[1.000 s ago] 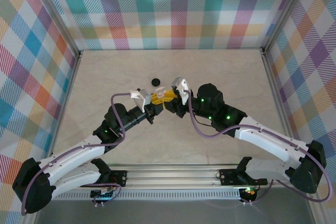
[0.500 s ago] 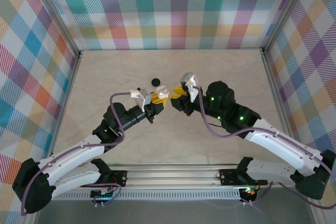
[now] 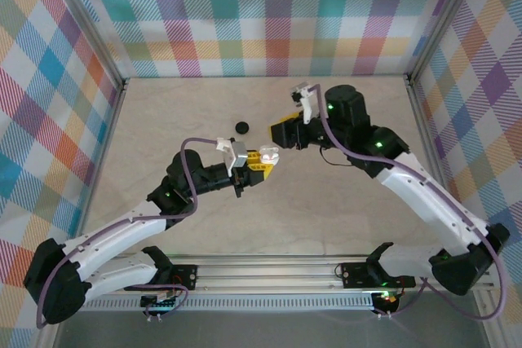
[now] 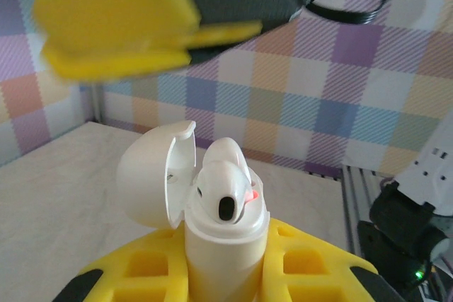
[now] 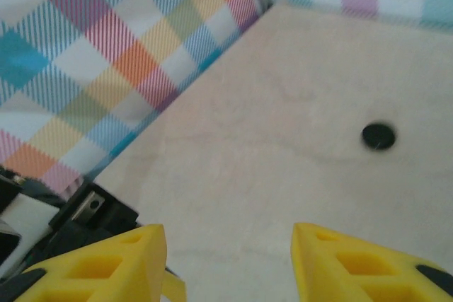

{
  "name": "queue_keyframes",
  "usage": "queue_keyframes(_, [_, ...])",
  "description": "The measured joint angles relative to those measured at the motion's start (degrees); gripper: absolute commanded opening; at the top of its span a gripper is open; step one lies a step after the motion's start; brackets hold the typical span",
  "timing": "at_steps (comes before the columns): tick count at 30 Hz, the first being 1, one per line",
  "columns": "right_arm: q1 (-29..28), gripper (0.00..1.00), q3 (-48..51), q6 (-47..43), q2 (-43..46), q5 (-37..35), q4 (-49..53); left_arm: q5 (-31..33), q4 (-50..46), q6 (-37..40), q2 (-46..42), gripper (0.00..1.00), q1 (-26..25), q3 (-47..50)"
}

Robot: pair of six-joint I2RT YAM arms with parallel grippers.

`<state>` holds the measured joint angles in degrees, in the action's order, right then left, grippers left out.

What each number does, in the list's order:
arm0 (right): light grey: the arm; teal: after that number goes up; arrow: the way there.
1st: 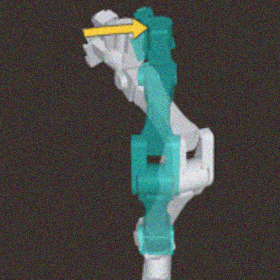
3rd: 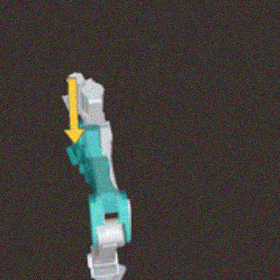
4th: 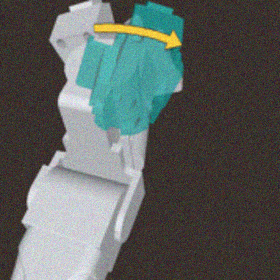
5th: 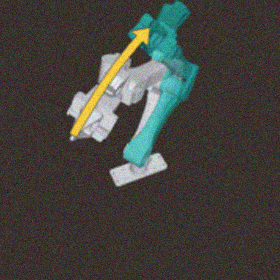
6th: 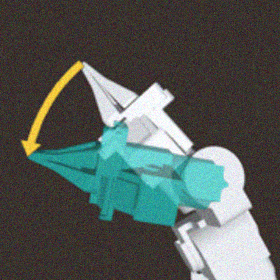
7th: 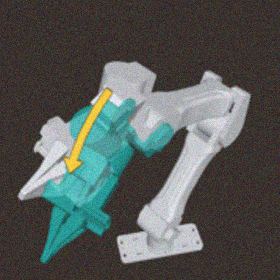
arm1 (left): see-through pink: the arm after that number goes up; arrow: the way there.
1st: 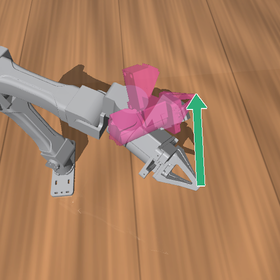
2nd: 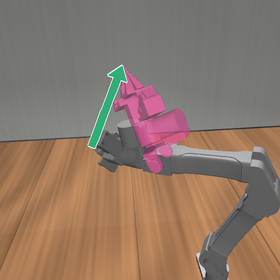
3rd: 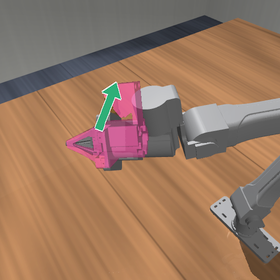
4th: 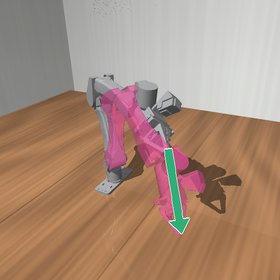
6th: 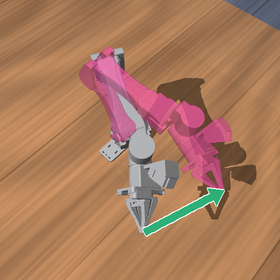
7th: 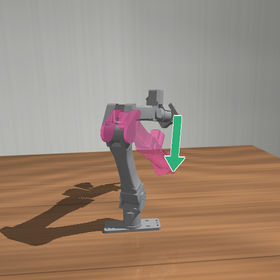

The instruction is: Insert the wireless bluetooth earbuds into the charging case

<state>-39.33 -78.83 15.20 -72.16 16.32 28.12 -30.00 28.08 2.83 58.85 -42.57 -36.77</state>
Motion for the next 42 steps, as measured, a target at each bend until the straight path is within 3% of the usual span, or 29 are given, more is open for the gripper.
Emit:
queue_keyframes(11, [0.00,0.44,0.02,3.52,-2.47,11.93,3.02,-2.75,-0.83,-0.33,1.75,0.00,0.00,-1.01])
queue_keyframes(20, [0.00,0.41,0.02,4.13,-2.36,16.70,3.19,-1.27,-0.81,-1.05,1.75,0.00,0.00,-1.01])
queue_keyframes(35, [2.12,0.40,6.91,3.65,9.88,11.74,-1.70,0.26,-0.85,-6.73,1.22,0.00,1.46,-1.03])
queue_keyframes(39, [2.54,0.41,7.89,3.65,9.46,9.68,-4.13,-0.39,-1.27,-7.87,1.07,0.00,1.51,-1.70])
queue_keyframes(42, [2.58,0.35,7.89,3.56,7.04,9.73,-6.40,-0.66,-1.22,-8.76,1.09,0.00,1.51,-1.99])
